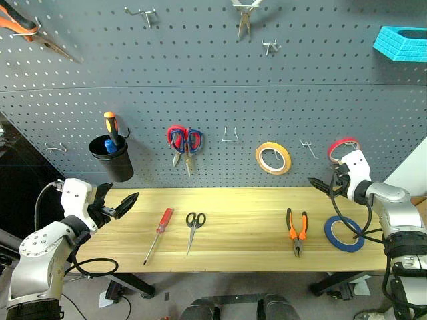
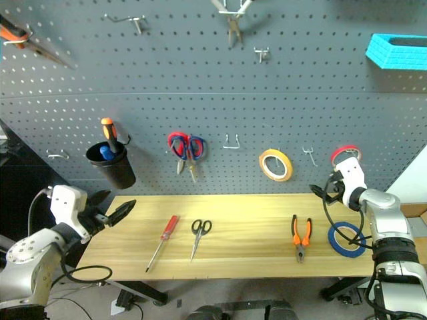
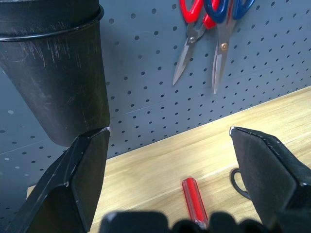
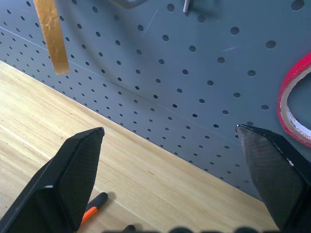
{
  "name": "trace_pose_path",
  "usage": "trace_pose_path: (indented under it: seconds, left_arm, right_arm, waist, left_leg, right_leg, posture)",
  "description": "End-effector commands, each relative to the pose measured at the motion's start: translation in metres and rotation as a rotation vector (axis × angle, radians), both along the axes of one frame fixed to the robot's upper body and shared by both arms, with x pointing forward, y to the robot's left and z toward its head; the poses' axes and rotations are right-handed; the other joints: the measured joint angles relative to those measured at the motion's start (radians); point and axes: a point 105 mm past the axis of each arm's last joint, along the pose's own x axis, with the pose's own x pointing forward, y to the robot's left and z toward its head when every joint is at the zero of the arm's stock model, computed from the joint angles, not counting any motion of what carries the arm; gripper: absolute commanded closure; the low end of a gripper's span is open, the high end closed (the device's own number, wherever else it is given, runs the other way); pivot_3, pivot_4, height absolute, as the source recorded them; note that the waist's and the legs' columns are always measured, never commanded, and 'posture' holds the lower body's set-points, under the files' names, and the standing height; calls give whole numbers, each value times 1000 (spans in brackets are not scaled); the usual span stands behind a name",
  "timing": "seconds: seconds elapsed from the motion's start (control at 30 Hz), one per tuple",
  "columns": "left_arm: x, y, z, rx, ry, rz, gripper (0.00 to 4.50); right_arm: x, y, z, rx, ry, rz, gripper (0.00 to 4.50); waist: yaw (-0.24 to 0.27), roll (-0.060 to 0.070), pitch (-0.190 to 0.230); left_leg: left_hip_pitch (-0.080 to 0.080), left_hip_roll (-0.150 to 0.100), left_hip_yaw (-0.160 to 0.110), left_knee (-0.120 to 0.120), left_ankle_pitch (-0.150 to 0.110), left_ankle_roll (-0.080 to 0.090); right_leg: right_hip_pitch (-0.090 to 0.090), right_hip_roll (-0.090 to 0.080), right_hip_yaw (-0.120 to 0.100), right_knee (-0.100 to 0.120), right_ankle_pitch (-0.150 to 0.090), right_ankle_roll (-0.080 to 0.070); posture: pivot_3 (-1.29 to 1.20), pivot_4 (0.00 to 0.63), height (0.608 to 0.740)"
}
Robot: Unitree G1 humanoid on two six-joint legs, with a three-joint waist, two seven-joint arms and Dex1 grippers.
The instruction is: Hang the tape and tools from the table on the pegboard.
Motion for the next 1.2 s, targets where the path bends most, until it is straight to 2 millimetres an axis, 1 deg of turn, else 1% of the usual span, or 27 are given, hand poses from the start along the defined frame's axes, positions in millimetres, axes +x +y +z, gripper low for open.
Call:
trace_pose_path:
  seconds: [0.03, 0.13, 0.27, 0.3, 0.33, 0.4, 0.5, 0.53, 0.63, 0.73, 0.77, 0.8, 0.87, 0.9, 0.93, 1.0, 1.1, 1.2]
  left_arm:
    - [1, 0, 14, 12, -38, -15, 278]
    - [2, 1, 15, -1, -32, -14, 278]
    - [1, -9, 14, 0, -10, -82, 278]
    - [1, -11, 14, -5, -9, -92, 278]
    - [0, -16, 13, -9, 0, -112, 278]
    - [-3, -24, 8, -5, 31, -154, 278]
    - [-6, -41, -1, -28, 62, -222, 278]
    - [-5, -48, -5, -28, 75, -251, 278]
    - [-3, -74, -14, -37, 106, -346, 278]
    - [0, -132, -35, 9, 148, -549, 278]
    - [0, -148, -39, 18, 147, -602, 278]
    - [0, -160, -41, 15, 146, -639, 278]
    - [0, -177, -44, 17, 134, -685, 278]
    - [-2, -189, -44, 38, 124, -724, 278]
    - [-4, -197, -43, 54, 116, -750, 278]
    - [-12, -213, -35, 30, 100, -808, 278]
    - [-25, -223, -33, 39, 106, -881, 278]
    - [-27, -227, -31, 38, 98, -883, 278]
  right_arm:
    - [-1, -1, 16, -1, -52, 12, 0]
    - [-5, -4, 15, 1, -45, 10, 0]
    - [-12, -8, 8, -11, -4, -5, 0]
    - [-13, -9, 7, -18, 5, -9, 0]
    - [-13, -10, 5, -31, 18, -13, 0]
    - [-15, -11, 1, -30, 46, -32, 0]
    - [-20, -14, -3, -49, 74, -53, 0]
    - [-23, -16, -6, -56, 93, -63, 0]
    - [-29, -19, -15, -77, 154, -93, 0]
    - [-32, -33, -30, -87, 276, -192, 0]
    - [-33, -35, -33, -83, 305, -211, 0]
    - [-34, -36, -36, -72, 328, -224, 0]
    - [-36, -33, -39, -47, 350, -232, 0]
    - [-38, -32, -43, -32, 371, -235, 0]
    - [-40, -31, -46, -23, 384, -236, 0]
    - [-40, -34, -54, -25, 413, -282, 0]
    - [-38, -35, -61, -11, 428, -328, 0]
    - [-38, -29, -65, 5, 425, -322, 0]
  waist:
    - [0, 0, 0]
    - [0, -2, 3]
    - [0, -6, 10]
    - [-1, -6, 12]
    - [-1, -6, 17]
    - [-4, -6, 25]
    - [-12, -7, 39]
    - [-12, -8, 43]
    - [-14, -7, 61]
    - [-16, -8, 82]
    - [-16, -8, 88]
    - [-18, -9, 94]
    - [-27, -15, 106]
    - [-34, -16, 109]
    - [-46, -16, 113]
    - [-60, -16, 118]
    - [-75, -16, 125]
    - [-76, -15, 129]
  left_leg:
    - [0, 0, 0, 0, 0, 0]
    - [0, 0, 0, 0, 0, 0]
    - [0, 0, 0, 0, 0, 0]
    - [0, 0, 0, 0, 0, 0]
    - [0, 0, 0, 0, 0, 0]
    - [0, 0, 0, 0, 0, 0]
    - [0, 0, 0, 0, 0, 0]
    - [0, 1, 0, 0, 0, 0]
    - [-2, 0, 0, 0, 0, 0]
    - [-3, 0, 0, 1, 0, 0]
    - [-4, 0, 0, 2, 0, 1]
    - [-5, 0, 1, 2, 0, 1]
    - [-5, 0, 3, 3, 0, 1]
    - [-5, 1, 3, 3, 0, 2]
    - [-5, 1, 3, 2, -1, 2]
    - [-5, 2, 6, 1, -1, 2]
    - [-7, 2, 9, -1, -1, 2]
    - [-7, 2, 10, -1, -2, 4]
  right_leg:
    - [0, 0, 0, 0, 0, 0]
    - [0, 0, 0, 0, 0, 0]
    - [0, 0, 0, 0, 0, 0]
    - [0, 0, 0, 0, 0, 0]
    - [0, 0, 0, 0, 0, 0]
    - [0, 0, 0, 0, 0, 0]
    - [0, 0, 0, 0, 0, 0]
    - [0, 0, 0, 0, 0, 0]
    - [0, -1, -1, -1, 0, 0]
    - [-1, -1, -1, -1, 0, -1]
    - [-1, -2, -1, -1, 1, -1]
    - [-1, -2, -1, -1, 2, -1]
    - [-1, -3, -1, -1, 2, -1]
    - [-2, -3, -1, -1, 2, -1]
    - [-3, -3, -1, -1, 2, -1]
    - [-5, -3, 0, 0, 2, -1]
    - [-8, -3, 2, -1, 2, -1]
    - [-8, -3, 3, 0, 2, -1]
  posture:
    - [-7, 83, 740]
    - [-11, 96, 740]
    - [-16, 105, 740]
    - [-25, 118, 740]
    - [-25, 118, 740]
    - [-43, 138, 740]
    - [-56, 156, 740]
    - [-56, 156, 740]
    - [-76, 187, 740]
    - [-99, 223, 740]
    - [-105, 230, 740]
    - [-110, 236, 740]
    - [-131, 247, 740]
    - [-141, 247, 740]
    - [-150, 248, 740]
    - [-154, 248, 740]
    - [-148, 253, 740]
    - [-141, 252, 740]
